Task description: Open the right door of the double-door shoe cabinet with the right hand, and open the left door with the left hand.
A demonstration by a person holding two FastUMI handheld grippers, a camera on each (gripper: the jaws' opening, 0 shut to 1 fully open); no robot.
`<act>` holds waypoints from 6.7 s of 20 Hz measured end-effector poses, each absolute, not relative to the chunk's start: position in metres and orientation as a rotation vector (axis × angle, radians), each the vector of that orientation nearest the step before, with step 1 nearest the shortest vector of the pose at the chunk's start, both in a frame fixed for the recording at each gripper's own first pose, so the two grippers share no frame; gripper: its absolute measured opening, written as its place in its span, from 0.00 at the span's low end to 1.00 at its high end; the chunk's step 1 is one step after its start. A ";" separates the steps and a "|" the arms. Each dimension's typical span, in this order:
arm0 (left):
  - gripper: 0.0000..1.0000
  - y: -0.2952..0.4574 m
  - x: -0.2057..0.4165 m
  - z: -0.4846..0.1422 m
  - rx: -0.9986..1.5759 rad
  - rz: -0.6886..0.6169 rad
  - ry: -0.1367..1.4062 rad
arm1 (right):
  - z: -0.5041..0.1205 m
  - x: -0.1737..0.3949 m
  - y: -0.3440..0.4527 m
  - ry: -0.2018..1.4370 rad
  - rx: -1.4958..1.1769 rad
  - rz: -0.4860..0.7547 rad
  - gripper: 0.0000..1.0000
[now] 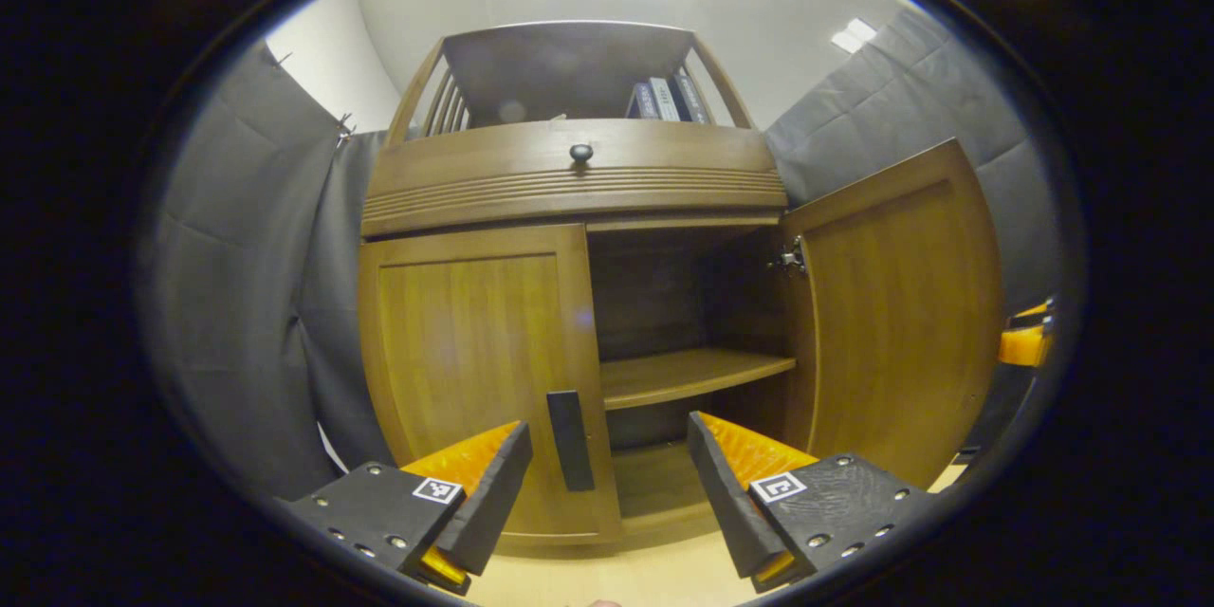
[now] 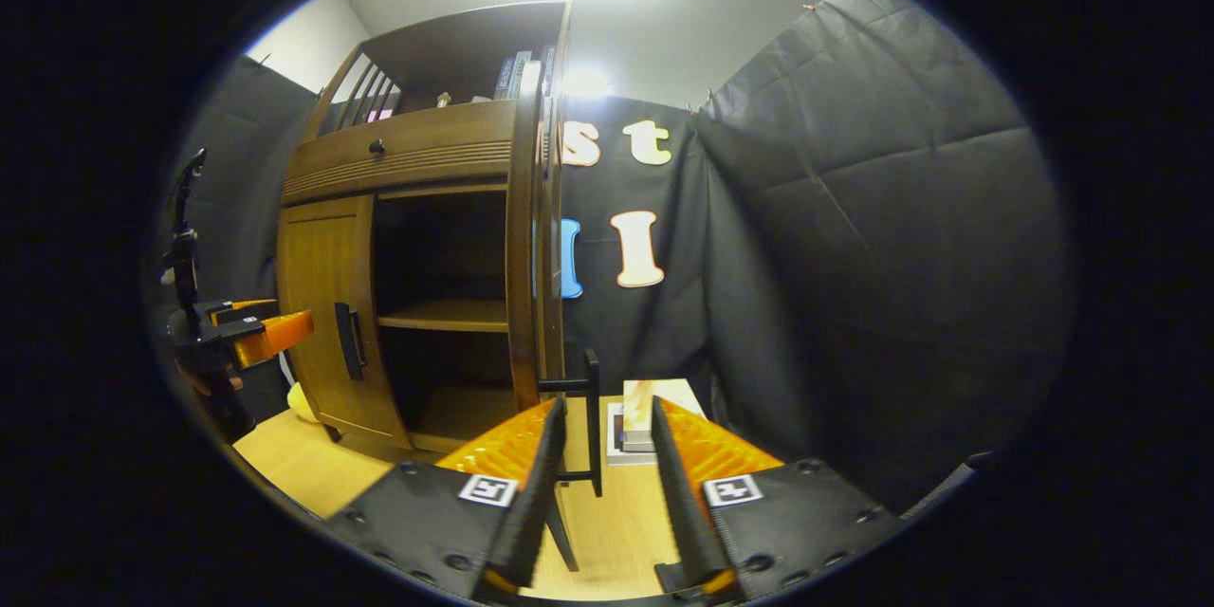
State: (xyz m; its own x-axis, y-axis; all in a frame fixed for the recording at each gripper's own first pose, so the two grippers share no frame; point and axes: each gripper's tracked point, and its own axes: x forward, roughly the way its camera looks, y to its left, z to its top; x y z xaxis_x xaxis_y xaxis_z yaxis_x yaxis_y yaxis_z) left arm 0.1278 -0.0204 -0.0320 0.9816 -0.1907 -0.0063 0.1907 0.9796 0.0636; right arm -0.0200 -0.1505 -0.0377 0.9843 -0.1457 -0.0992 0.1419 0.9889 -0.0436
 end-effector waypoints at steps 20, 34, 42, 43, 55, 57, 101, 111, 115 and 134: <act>0.84 -0.002 0.256 -0.109 0.054 -0.140 0.112 | -0.026 -0.077 -0.152 0.117 -0.020 -0.263 0.99; 0.12 0.002 0.261 -0.108 -0.013 -0.062 0.139 | -0.035 -0.067 -0.161 0.115 0.001 -0.175 0.99; 0.17 0.023 0.207 -0.101 -0.002 0.013 0.138 | -0.044 -0.058 -0.171 0.119 0.034 -0.060 0.99; 0.14 0.025 0.201 -0.100 -0.002 0.020 0.139 | -0.044 -0.058 -0.170 0.118 0.037 -0.049 0.99; 0.17 0.071 0.130 -0.091 -0.015 0.003 0.149 | -0.038 -0.084 -0.119 0.108 0.040 -0.019 0.98; 0.17 0.077 0.124 -0.091 -0.012 -0.007 0.151 | -0.033 -0.091 -0.110 0.102 0.038 -0.018 0.98; 0.08 0.275 -0.031 -0.050 0.044 0.176 0.107 | -0.014 -0.124 -0.011 0.067 0.032 0.048 0.98; 0.08 0.220 -0.092 -0.019 0.027 0.075 0.096 | -0.009 -0.129 -0.014 0.058 0.009 0.025 0.98; 0.08 0.209 -0.109 -0.012 0.032 0.066 0.083 | -0.013 -0.130 -0.020 0.063 0.007 0.019 0.98; 0.29 0.208 -0.140 0.009 0.056 0.097 0.015 | 0.000 -0.149 -0.033 0.021 -0.016 -0.011 0.98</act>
State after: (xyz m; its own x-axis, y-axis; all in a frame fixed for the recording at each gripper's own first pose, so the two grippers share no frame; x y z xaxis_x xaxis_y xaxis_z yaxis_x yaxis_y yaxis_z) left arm -0.1402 0.2077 0.0090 0.9952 0.0968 -0.0125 -0.0960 0.9938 0.0568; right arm -0.1490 -0.0325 -0.0004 0.9997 -0.0107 -0.0207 0.0104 0.9998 -0.0158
